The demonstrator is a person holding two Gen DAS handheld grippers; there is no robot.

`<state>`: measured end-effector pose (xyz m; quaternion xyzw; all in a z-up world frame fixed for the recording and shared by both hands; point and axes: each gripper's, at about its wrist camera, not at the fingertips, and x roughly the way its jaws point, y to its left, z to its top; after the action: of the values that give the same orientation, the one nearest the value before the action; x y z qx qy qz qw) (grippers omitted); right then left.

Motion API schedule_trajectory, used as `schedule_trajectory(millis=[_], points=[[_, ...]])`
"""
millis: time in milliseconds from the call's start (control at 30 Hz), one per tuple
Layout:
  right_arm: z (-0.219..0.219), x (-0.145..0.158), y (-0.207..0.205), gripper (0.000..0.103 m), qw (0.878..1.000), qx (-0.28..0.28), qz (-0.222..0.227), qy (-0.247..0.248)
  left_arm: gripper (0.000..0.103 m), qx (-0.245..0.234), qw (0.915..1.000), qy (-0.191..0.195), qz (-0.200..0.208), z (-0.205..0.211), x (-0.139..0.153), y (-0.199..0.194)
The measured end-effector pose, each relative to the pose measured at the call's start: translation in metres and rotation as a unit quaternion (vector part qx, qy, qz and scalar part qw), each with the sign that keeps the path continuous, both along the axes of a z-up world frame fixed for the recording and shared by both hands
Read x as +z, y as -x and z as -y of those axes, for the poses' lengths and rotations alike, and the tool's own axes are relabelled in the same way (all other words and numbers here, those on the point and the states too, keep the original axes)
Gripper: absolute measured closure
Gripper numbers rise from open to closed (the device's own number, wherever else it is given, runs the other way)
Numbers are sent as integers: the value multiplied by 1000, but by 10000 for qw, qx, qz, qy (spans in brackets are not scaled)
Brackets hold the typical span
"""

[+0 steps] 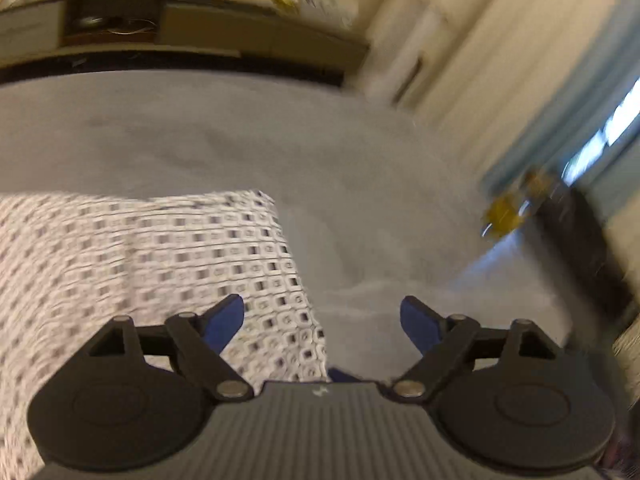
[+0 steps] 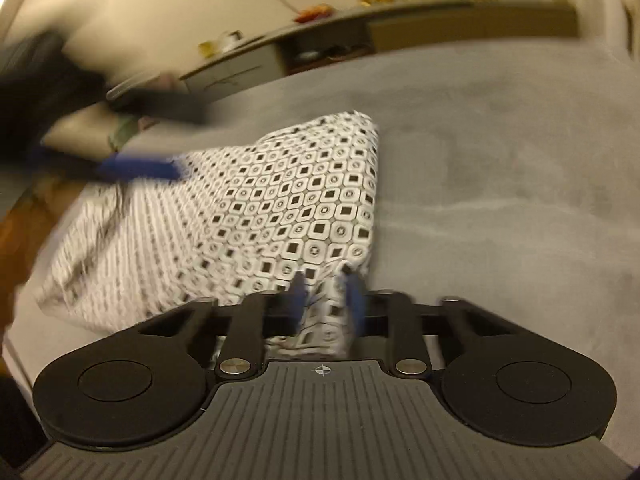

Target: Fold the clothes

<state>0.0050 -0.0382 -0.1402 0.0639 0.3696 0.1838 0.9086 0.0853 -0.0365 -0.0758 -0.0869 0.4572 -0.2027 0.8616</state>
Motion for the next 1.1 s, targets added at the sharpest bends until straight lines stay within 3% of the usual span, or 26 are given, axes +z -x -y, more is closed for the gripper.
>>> schedule_trajectory(millis=[67,133,200,267,300,333,367,467,500,533,633,700,800,867,933,1000,1067,1100], points=[[-7,3,9,103,9990,217,361,123,20,-96,9980,-611,-134,23,-17,-16],[-13,8,17,103,9966,410,698,179,39,-106,9925,-1211,-144,37,-30,-25],[-16,12,21,103,9943,564,894,103,95,-160,9945,-1015,-205,29,-33,-25],[-16,11,20,103,9941,545,934,32,96,-99,9980,-611,-95,11,-21,-18],[-15,12,20,97,9939,500,984,-53,97,-17,9995,-317,36,-1,-10,-11],[-13,15,22,80,9930,454,1076,-179,97,64,9998,-24,166,-14,2,-5],[-11,18,25,74,9915,425,1190,-312,97,151,9991,276,298,-27,13,2],[-6,39,42,56,9788,588,1815,-741,97,805,9883,1146,606,-96,37,33],[-8,43,45,45,9751,690,1958,-784,96,1016,9877,1095,470,-116,26,35],[-10,46,48,41,9718,794,2067,-814,95,1227,9864,1043,333,-135,15,38],[-26,37,41,42,9743,1110,1779,-826,96,1811,9820,502,-170,-171,-26,41],[-40,28,36,42,9762,1283,1538,-833,92,2003,9773,658,-223,-182,-40,48],[-65,17,28,42,9763,1644,1241,-667,82,2004,9770,706,-188,-186,-48,53],[-79,11,23,43,9774,1726,1116,-502,81,2005,9767,744,-168,-188,-53,56],[-90,7,17,45,9794,1715,1001,-380,75,2002,9748,953,-250,-191,-60,60],[-96,2,10,46,9816,1657,903,-303,62,2001,9728,1124,-311,-191,-65,61],[-99,-3,8,47,9827,1636,819,-273,61,1992,9716,1238,-310,-181,-65,60],[-100,-6,7,47,9832,1631,787,-226,76,1998,9725,1173,-247,-180,-64,61]])
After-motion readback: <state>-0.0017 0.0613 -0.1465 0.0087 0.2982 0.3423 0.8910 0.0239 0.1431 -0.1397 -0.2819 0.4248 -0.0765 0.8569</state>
